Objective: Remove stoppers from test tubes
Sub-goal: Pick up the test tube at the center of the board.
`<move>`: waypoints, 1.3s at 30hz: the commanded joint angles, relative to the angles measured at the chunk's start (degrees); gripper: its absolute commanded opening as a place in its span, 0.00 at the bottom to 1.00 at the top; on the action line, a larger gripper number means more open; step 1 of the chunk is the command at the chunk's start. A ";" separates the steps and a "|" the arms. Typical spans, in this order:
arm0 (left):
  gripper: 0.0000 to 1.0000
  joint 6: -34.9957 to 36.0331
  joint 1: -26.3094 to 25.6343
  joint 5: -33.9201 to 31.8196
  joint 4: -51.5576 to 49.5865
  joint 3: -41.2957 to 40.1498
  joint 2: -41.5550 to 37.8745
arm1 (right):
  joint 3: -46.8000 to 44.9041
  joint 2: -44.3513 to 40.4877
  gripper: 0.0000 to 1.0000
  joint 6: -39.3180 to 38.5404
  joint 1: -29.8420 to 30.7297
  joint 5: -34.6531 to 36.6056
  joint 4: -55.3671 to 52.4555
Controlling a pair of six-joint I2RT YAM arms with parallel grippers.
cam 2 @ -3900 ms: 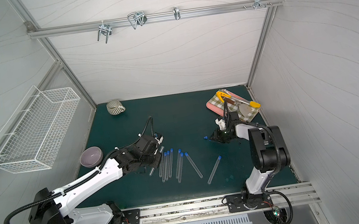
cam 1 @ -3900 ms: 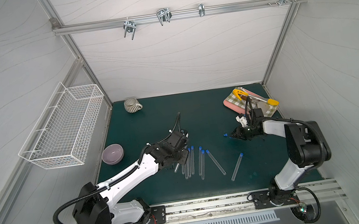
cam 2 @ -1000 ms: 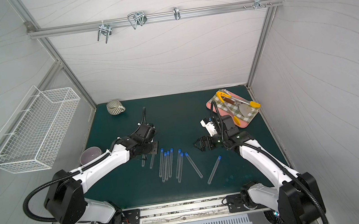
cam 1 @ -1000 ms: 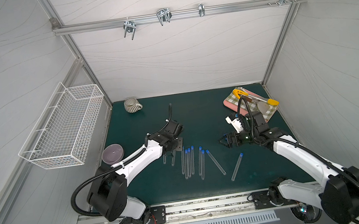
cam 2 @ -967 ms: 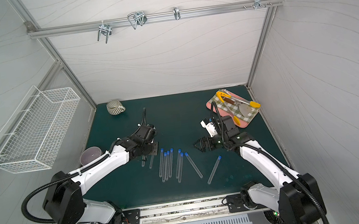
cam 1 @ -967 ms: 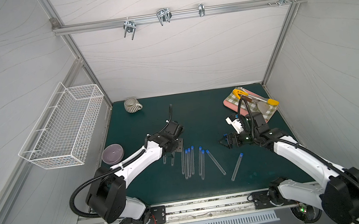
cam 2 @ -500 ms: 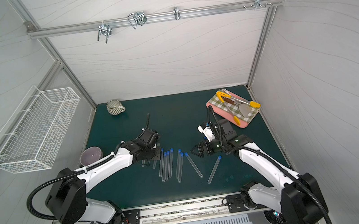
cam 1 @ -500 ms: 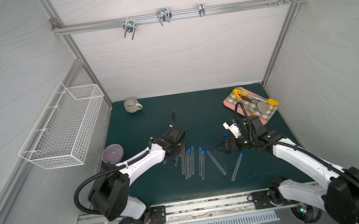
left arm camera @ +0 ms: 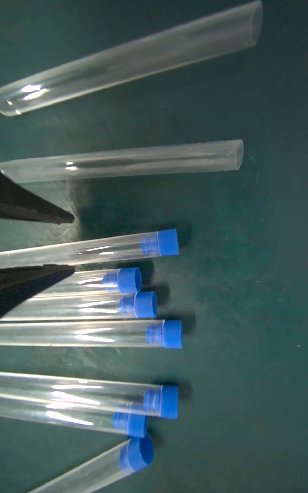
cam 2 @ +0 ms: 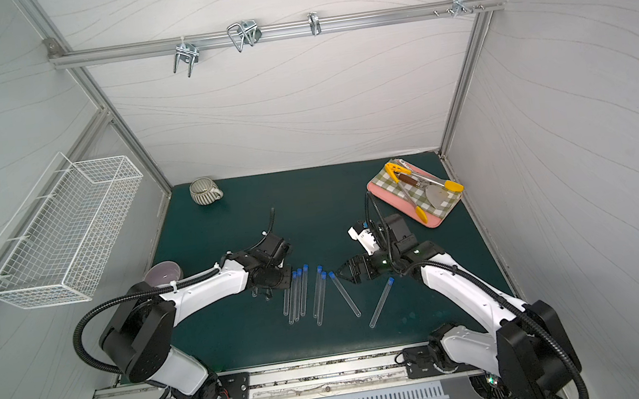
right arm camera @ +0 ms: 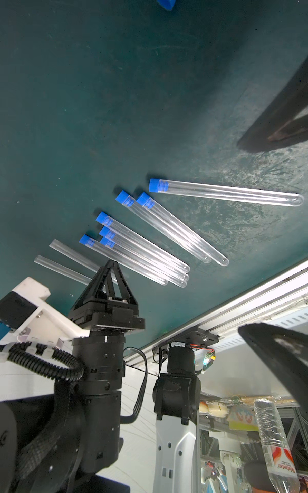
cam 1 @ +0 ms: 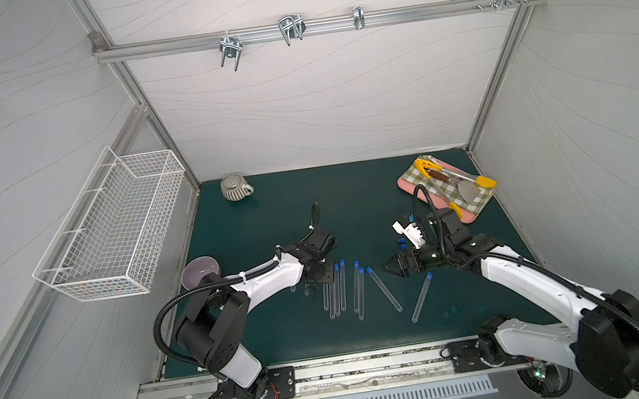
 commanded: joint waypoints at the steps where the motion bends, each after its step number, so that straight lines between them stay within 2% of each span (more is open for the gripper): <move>1: 0.29 -1.06 -0.28 0.17 1.37 1.45 1.73 | -0.53 0.16 0.99 -0.80 0.26 -1.51 1.22; 24: 0.26 -1.07 -0.87 0.01 2.21 1.08 6.35 | 1.98 -0.38 0.99 -1.38 0.03 -0.14 -0.81; 39: 0.09 -0.54 -0.90 0.03 -0.44 3.40 4.62 | 2.39 -1.97 0.99 -2.64 -2.56 -1.08 -3.05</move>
